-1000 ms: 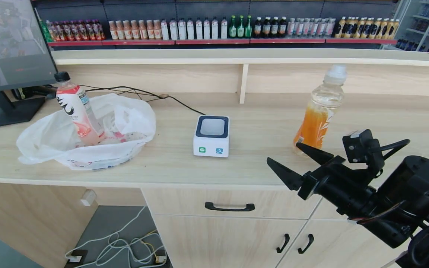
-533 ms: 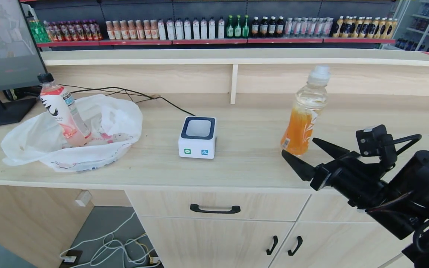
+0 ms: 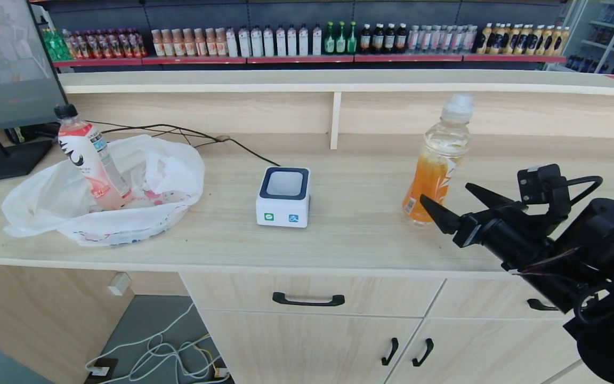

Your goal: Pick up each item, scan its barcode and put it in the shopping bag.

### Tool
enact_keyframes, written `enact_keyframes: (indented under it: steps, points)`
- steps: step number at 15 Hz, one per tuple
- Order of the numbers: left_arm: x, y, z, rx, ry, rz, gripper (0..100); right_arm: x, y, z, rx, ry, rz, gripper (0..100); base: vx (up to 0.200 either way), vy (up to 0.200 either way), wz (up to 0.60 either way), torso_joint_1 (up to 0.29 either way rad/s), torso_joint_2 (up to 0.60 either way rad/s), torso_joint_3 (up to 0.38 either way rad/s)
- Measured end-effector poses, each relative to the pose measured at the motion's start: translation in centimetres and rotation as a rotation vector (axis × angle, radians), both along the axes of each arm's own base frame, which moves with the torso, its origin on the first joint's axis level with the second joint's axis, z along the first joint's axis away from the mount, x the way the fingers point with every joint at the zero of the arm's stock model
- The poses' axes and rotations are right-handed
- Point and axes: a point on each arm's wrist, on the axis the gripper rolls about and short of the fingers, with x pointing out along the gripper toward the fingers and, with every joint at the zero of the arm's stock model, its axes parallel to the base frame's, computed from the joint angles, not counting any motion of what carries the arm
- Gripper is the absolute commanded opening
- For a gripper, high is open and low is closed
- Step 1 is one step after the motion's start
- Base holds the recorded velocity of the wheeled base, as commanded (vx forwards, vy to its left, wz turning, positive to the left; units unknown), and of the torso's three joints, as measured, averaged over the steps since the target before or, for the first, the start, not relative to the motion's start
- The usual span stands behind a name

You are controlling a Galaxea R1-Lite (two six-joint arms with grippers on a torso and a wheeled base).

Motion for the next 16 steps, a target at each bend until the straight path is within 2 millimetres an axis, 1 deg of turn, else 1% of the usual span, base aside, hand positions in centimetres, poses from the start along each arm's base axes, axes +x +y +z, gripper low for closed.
enact_keyframes:
  steps: [4, 9, 16]
  points:
    - [0.0, 0.0, 0.0, -0.001, 0.000, 0.000, 100, 0.7, -0.8, -0.1, 0.005, 0.000, -0.031, 100, 0.000, 0.000, 0.00, 0.000, 0.00, 0.000]
    - [0.0, 0.0, 0.0, 0.000, 0.000, 0.000, 100, 1.6, -0.8, 0.1, 0.007, -0.021, -0.039, 100, 0.000, 0.000, 0.00, 0.000, 0.00, 0.000]
    - [0.0, 0.0, 0.0, 0.000, 0.000, 0.000, 100, 3.9, -0.7, -0.1, 0.004, -0.043, -0.056, 100, 0.000, 0.000, 0.00, 0.000, 0.00, 0.000]
